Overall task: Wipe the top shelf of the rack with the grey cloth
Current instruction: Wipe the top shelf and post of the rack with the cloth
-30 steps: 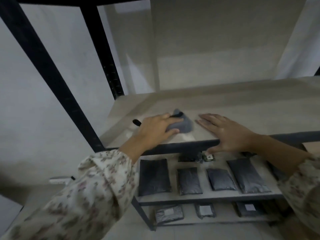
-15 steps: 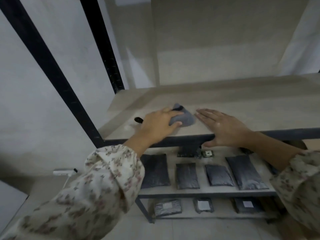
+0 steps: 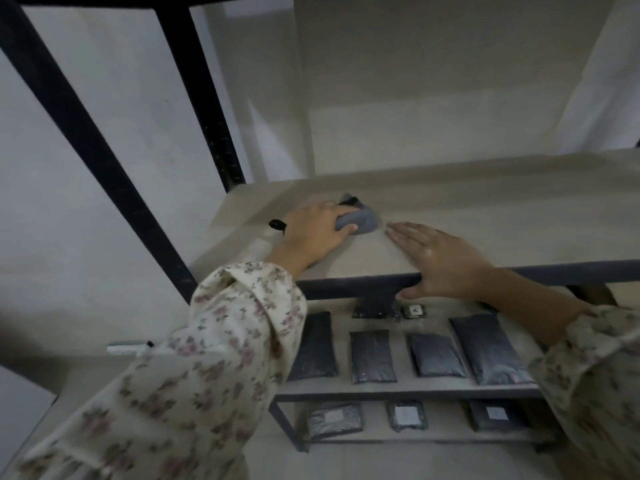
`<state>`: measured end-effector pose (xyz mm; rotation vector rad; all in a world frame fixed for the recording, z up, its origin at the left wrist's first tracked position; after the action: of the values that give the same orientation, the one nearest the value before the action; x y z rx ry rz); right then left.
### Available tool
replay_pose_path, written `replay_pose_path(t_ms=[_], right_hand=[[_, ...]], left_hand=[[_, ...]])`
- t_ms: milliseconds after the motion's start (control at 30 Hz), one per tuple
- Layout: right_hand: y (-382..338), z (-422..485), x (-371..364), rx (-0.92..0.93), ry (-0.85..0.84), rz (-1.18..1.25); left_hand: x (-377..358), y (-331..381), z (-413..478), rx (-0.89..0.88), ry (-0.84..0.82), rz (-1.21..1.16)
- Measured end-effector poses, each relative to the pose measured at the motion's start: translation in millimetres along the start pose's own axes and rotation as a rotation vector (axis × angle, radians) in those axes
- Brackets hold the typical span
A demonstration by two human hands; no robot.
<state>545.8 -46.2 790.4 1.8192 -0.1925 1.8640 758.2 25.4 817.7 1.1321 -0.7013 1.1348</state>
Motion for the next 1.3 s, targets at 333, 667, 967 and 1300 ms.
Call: replay_pose_path(t_ms=[333, 667, 967, 1300], right_hand=[[-1.0, -2.6, 3.4, 0.010, 0.040, 0.077], [-1.7, -1.6, 3.9, -0.008, -0.010, 0.056], [-22.5, -18.5, 45.3, -0.137, 0.026, 1.502], [-21.6, -25.9, 66.8, -0.313, -0.106, 1.595]], left_hand=[[19.3, 48.0, -62.7, -0.270, -0.263, -0.158], [-11.2, 58.6, -28.4, 0.086, 0.048, -0.096], [-4.0, 105.6, -73.3, 0.484, 0.270, -1.447], [-2.4, 120.0, -60.8, 0.649, 0.113, -0.797]])
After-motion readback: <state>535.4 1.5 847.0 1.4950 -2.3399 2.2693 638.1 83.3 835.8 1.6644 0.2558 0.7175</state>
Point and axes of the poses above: each hand's wrist, its own z-axis towards the middle knuckle, its own x-axis out of the back of the hand, y = z × x, the point moved 1 cm from there along z, towards the middle knuckle, and after that the axes turned 13 degrees about -z, right-handed, at the moved point
